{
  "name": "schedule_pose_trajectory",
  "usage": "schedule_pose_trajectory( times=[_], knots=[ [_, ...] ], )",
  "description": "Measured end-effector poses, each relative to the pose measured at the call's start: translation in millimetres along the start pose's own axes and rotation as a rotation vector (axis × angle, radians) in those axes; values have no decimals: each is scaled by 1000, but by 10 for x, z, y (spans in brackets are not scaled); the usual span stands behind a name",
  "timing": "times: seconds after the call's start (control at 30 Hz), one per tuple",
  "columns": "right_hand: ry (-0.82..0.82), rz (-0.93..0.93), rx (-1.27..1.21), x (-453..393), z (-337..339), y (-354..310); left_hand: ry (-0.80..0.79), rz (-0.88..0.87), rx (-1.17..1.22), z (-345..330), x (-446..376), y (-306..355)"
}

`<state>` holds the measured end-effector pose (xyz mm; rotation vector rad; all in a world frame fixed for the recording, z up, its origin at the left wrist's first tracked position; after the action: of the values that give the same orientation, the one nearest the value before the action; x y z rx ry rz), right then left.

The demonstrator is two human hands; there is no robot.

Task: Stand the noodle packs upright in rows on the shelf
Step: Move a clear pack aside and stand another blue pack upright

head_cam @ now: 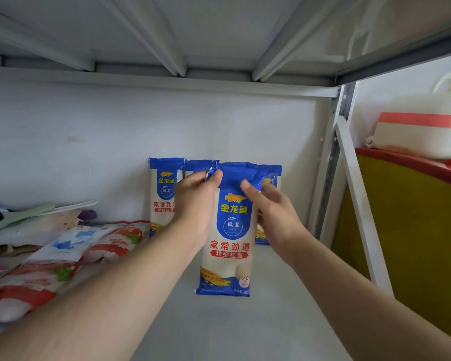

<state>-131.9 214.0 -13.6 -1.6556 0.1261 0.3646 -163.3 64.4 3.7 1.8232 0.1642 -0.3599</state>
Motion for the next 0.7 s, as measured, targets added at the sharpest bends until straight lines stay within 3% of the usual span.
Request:
schedule_pose_trajectory(
  times=[0.13, 0.5, 0.7],
  knots=[
    [102, 52, -90, -90, 54, -198, -31, -23, -40, -41, 62, 15],
    [176, 56, 82, -105, 107, -211, -22, -5, -33, 34, -27, 78],
    [196, 49, 58, -108, 126, -188, -71, -21, -78, -3, 24, 108]
  ],
)
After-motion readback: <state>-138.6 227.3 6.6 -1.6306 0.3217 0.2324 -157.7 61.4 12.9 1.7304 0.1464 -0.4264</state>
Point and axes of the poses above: each hand's wrist, its own x-axis away from the middle knuckle, its own z-axis out of the back of the hand, y = z × x, the point moved 4 cm from there along -x, towards the middle knuckle, and after that the axes turned 11 degrees about -y, right-handed, at the moved point
